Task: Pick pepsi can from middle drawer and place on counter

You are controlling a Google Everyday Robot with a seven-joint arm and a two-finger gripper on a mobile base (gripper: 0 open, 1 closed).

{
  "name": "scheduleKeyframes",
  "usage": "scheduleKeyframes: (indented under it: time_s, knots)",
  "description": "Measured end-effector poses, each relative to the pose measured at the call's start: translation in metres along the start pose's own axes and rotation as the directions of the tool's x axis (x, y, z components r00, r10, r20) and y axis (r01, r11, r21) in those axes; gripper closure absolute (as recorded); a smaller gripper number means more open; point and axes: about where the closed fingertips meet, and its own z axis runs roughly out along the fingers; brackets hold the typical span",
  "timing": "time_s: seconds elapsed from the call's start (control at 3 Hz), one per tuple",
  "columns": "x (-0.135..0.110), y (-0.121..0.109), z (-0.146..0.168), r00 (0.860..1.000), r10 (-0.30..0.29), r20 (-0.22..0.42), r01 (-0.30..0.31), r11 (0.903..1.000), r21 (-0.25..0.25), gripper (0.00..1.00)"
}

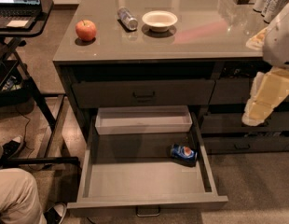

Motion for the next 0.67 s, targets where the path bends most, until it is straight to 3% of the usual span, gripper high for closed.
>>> scheduleKeyframes:
  time_s: [0.33,0.67]
  knots:
    - [0.007,0.006,0.045,0.999,0.048,0.012,-0.049,0.9987,0.016,0.0]
    - [0.024,0.024,0.119,0.996,0.086,0.005,-0.086,0.9963,0.001,0.0]
